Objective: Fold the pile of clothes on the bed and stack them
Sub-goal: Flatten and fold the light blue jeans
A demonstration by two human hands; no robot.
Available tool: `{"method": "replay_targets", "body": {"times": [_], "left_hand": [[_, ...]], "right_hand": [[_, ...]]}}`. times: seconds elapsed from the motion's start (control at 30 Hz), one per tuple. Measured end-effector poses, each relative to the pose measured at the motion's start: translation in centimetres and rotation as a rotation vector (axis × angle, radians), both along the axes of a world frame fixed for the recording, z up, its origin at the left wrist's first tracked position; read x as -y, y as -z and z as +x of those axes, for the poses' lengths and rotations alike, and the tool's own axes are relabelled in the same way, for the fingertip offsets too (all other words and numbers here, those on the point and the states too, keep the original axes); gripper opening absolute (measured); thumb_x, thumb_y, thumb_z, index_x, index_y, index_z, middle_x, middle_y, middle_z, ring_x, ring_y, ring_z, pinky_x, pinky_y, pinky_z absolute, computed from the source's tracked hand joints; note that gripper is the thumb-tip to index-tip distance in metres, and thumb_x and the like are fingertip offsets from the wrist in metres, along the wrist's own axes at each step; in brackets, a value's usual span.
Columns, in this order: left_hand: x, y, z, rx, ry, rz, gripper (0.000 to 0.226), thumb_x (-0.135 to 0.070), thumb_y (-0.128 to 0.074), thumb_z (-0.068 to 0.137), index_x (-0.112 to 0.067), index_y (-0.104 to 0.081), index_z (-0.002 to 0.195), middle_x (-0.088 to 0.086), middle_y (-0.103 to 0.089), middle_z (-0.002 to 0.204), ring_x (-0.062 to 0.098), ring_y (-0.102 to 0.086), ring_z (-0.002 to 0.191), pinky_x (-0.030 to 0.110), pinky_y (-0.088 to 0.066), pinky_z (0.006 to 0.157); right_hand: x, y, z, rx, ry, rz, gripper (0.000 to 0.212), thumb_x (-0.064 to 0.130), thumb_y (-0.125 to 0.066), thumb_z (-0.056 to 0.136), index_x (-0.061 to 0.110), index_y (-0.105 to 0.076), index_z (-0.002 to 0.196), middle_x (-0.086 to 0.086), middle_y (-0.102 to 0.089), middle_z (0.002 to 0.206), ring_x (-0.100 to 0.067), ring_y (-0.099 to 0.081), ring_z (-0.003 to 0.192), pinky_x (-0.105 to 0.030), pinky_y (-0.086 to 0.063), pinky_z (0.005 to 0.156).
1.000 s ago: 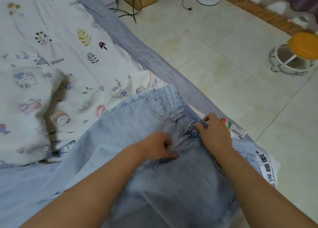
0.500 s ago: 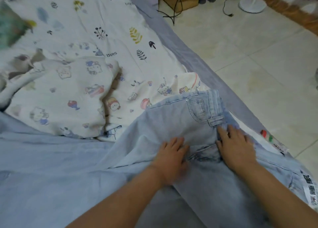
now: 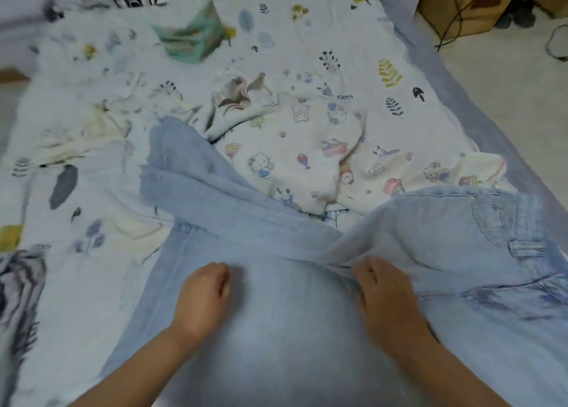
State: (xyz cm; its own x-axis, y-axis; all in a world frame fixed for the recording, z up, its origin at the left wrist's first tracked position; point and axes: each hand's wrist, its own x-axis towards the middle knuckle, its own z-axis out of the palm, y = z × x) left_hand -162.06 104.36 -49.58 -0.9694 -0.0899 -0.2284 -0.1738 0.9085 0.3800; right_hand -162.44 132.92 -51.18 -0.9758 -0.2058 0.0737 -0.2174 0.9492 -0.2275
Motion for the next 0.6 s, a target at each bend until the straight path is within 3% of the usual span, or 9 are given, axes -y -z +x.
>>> {"method": "replay_targets", "body": {"times": [0.07,0.17,0.23,0.33,0.37,0.43,0.5,0.6], "left_hand": [[4.6,1.2,1.6,0.085,-0.179,-0.117,0.022,-0.007,-0.053,0.083,-0.002,-0.064,0.101,0.020,-0.061,0.104,0.037,-0.057,0.098,0.042,-0.045,0.082],[9.2,2.8,4.0,0.280,-0.392,-0.248,0.041,-0.025,-0.054,0.089,-0.007,-0.048,0.126,0.020,-0.047,0.126,0.038,-0.047,0.115,0.044,-0.041,0.092],[11.1,4.1,5.3,0.356,-0.487,-0.237,0.048,-0.036,-0.049,0.092,-0.006,-0.042,0.128,0.021,-0.046,0.128,0.039,-0.045,0.117,0.045,-0.039,0.095],[13.0,5.8,6.6,0.325,-0.523,-0.118,0.044,-0.034,-0.050,0.093,0.000,-0.046,0.120,0.025,-0.053,0.117,0.042,-0.051,0.109,0.043,-0.041,0.089],[13.6,6.0,6.8,0.271,-0.525,-0.061,0.039,-0.032,-0.054,0.092,0.001,-0.050,0.111,0.025,-0.057,0.110,0.041,-0.054,0.104,0.040,-0.041,0.081],[14.7,5.6,7.0,0.163,-0.523,0.036,0.026,-0.029,-0.059,0.089,-0.004,-0.051,0.084,0.018,-0.061,0.086,0.039,-0.057,0.090,0.034,-0.034,0.066],[15.7,4.7,7.3,0.094,-0.468,0.075,0.033,-0.024,-0.060,0.088,-0.010,-0.042,0.063,0.005,-0.052,0.063,0.033,-0.054,0.071,0.032,-0.026,0.054],[17.0,2.8,8.9,0.023,-0.387,0.086,0.035,-0.021,-0.061,0.085,-0.009,-0.041,0.059,0.003,-0.048,0.053,0.016,-0.044,0.053,0.026,-0.027,0.048]], "right_hand": [[4.4,0.4,1.4,0.058,-0.113,-0.042,0.030,0.013,-0.073,0.053,0.007,-0.070,0.082,-0.017,-0.067,0.087,-0.034,-0.066,0.074,-0.040,-0.056,0.065],[9.8,0.9,3.9,0.216,-0.233,-0.062,0.046,0.037,-0.081,0.047,0.015,-0.071,0.086,-0.012,-0.068,0.096,-0.027,-0.068,0.081,-0.033,-0.056,0.068],[12.9,1.5,5.8,0.349,-0.301,-0.027,0.054,0.047,-0.068,0.058,0.015,-0.068,0.101,-0.017,-0.062,0.115,-0.033,-0.063,0.102,-0.039,-0.052,0.083],[16.8,2.6,8.5,0.472,-0.405,0.054,0.069,0.053,-0.059,0.065,0.015,-0.053,0.123,-0.020,-0.042,0.139,-0.034,-0.041,0.129,-0.043,-0.034,0.104],[17.6,2.9,9.2,0.462,-0.425,0.100,0.071,0.056,-0.062,0.058,0.017,-0.057,0.117,-0.018,-0.048,0.133,-0.031,-0.047,0.125,-0.040,-0.039,0.100],[19.0,3.1,10.2,0.431,-0.419,0.139,0.062,0.060,-0.068,0.040,0.022,-0.068,0.089,-0.007,-0.067,0.101,-0.023,-0.066,0.093,-0.029,-0.053,0.075],[20.0,3.4,10.7,0.394,-0.432,0.128,0.043,0.052,-0.073,0.038,0.022,-0.068,0.069,0.000,-0.067,0.077,-0.017,-0.066,0.069,-0.020,-0.050,0.059],[21.3,3.3,11.6,0.398,-0.481,0.157,0.039,0.040,-0.084,0.028,0.022,-0.063,0.056,0.003,-0.061,0.060,-0.012,-0.060,0.055,-0.015,-0.046,0.051]]}}
